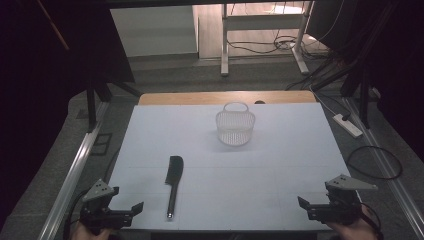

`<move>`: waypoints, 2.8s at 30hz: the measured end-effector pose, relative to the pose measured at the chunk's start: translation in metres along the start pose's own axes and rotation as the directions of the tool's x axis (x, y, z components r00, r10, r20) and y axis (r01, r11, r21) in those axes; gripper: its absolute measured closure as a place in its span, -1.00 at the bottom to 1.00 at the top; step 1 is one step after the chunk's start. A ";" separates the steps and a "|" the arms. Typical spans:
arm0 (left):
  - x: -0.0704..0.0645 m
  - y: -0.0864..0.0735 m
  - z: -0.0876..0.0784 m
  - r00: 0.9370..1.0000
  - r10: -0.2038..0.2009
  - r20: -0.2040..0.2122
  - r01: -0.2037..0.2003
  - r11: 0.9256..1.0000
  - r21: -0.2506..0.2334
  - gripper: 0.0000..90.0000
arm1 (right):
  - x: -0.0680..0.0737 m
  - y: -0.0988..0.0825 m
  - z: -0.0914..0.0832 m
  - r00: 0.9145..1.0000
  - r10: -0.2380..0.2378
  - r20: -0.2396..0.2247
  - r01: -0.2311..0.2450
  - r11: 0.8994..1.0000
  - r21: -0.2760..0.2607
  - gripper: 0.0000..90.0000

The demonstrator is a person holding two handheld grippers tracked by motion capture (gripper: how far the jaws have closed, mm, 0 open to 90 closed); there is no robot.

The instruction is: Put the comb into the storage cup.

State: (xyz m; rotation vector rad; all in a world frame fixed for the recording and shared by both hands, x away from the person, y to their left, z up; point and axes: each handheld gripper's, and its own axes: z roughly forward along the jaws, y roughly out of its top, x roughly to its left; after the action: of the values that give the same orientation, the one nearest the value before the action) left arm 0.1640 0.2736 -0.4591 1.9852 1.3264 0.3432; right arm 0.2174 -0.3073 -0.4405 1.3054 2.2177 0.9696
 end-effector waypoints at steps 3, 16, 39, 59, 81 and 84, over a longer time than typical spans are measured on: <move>0.001 0.000 0.000 1.000 -0.007 0.001 0.007 1.000 0.005 -0.97 | 0.001 0.000 0.001 1.000 -0.012 -0.005 0.012 1.000 0.004 -1.00; 0.002 0.000 0.001 1.000 -0.016 0.010 0.016 1.000 0.008 -0.98 | 0.001 0.000 0.001 1.000 -0.015 -0.019 0.015 1.000 0.004 -1.00; -0.004 0.011 0.009 0.998 0.003 0.056 -0.007 0.998 0.062 -1.00 | 0.001 0.001 0.002 1.000 -0.015 -0.022 0.016 1.000 0.018 -0.98; -0.006 0.027 0.027 0.996 0.004 0.085 -0.011 0.997 0.082 -1.00 | 0.001 0.001 0.003 0.999 -0.021 -0.034 0.022 1.000 0.022 -0.97; -0.012 0.052 0.056 0.990 0.101 0.102 -0.114 0.985 0.126 -1.00 | 0.002 0.001 0.003 0.999 -0.023 -0.032 0.024 0.999 0.024 -0.97; -0.013 0.055 0.059 0.988 0.107 0.108 -0.120 0.985 0.127 -1.00 | 0.002 0.001 0.003 0.999 -0.024 -0.032 0.025 0.999 0.024 -0.97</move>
State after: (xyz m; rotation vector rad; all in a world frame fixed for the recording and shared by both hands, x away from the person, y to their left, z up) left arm 0.2300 0.2259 -0.4608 2.1658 1.2026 0.2083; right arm 0.2191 -0.3044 -0.4421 1.2795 2.2706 0.9629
